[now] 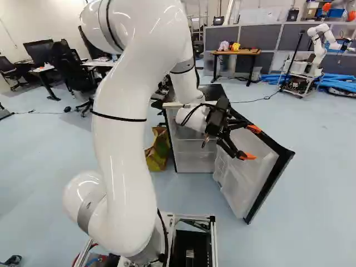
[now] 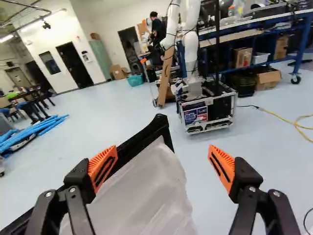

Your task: Grab a drink from the fridge

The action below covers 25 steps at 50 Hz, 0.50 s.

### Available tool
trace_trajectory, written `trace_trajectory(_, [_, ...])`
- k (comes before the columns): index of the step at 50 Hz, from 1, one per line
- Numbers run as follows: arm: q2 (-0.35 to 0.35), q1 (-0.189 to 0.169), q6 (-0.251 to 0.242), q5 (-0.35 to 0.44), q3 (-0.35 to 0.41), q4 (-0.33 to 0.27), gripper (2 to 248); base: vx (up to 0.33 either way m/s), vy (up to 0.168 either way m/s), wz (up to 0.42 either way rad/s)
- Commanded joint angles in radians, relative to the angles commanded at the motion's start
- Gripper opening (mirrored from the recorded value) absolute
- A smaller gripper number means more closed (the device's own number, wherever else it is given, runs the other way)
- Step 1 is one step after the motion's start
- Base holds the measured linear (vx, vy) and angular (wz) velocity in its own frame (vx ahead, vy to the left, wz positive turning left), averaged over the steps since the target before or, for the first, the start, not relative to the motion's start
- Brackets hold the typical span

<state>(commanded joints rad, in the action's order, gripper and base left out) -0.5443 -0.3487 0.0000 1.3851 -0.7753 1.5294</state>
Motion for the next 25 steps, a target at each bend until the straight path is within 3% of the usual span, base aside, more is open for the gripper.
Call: trace_trajectory(25, [0.109,0.048,0.000,0.000,0.183,-0.263,247,0.000,0.000,0.000])
